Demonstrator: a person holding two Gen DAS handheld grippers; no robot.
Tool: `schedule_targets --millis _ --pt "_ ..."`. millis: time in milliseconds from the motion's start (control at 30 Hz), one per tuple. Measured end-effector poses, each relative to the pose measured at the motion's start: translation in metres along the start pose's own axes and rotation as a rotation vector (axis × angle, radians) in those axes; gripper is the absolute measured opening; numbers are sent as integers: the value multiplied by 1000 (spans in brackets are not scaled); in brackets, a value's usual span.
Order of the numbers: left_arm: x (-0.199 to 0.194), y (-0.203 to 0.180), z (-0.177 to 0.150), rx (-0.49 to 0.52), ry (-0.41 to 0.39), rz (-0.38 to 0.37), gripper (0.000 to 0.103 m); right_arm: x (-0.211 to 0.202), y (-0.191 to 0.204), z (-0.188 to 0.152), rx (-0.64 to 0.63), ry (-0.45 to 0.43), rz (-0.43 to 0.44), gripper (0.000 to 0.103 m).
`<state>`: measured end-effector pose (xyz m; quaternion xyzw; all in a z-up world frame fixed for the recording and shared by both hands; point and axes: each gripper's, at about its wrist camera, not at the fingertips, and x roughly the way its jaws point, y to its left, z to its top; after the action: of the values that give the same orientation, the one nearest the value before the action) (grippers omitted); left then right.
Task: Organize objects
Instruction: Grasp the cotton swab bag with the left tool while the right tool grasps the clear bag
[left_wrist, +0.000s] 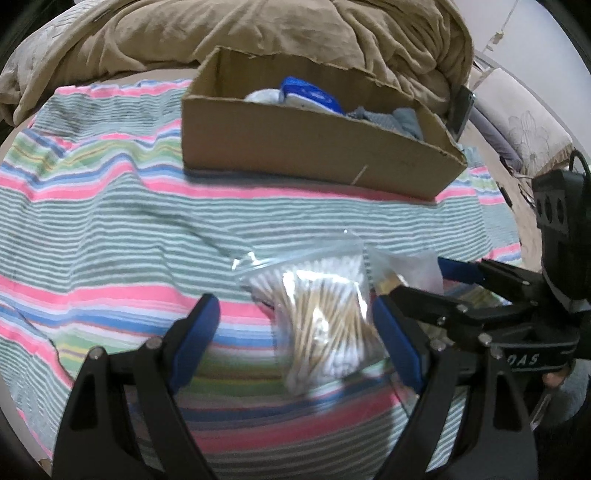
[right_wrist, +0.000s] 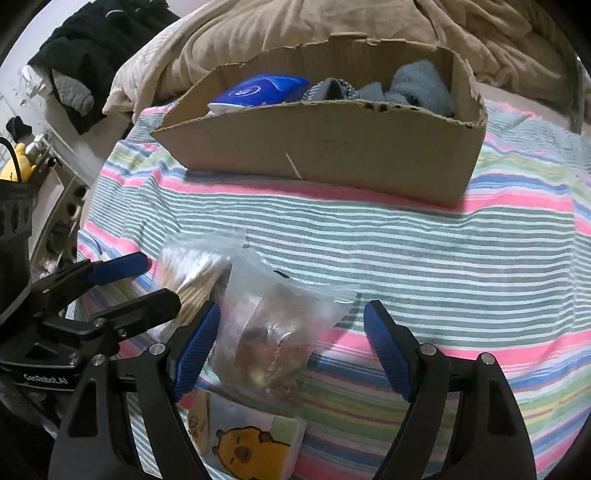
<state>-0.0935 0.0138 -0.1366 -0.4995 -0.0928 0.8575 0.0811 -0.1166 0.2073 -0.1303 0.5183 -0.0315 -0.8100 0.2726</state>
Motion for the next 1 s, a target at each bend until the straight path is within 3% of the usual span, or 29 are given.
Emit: schedule_targets --millis 67,167,300,467,700,1000 --pt "3 -4 0 13 4 0 86 -2 -4 0 13 -4 30 70" --pt "8 -10 0 29 5 -18 86 -6 -9 -1 21 -6 55 67" --pt "14 -13 1 43 6 3 84 -12 -16 -2 37 -16 68 66" --pt "15 -16 0 56 1 17 63 -18 -14 -2 22 -32 59 66" --pt "9 -22 -1 69 -10 0 52 -32 -15 1 26 -71 48 65" --pt "-15 -25 3 82 -56 -7 50 -51 -11 5 21 -118 34 65"
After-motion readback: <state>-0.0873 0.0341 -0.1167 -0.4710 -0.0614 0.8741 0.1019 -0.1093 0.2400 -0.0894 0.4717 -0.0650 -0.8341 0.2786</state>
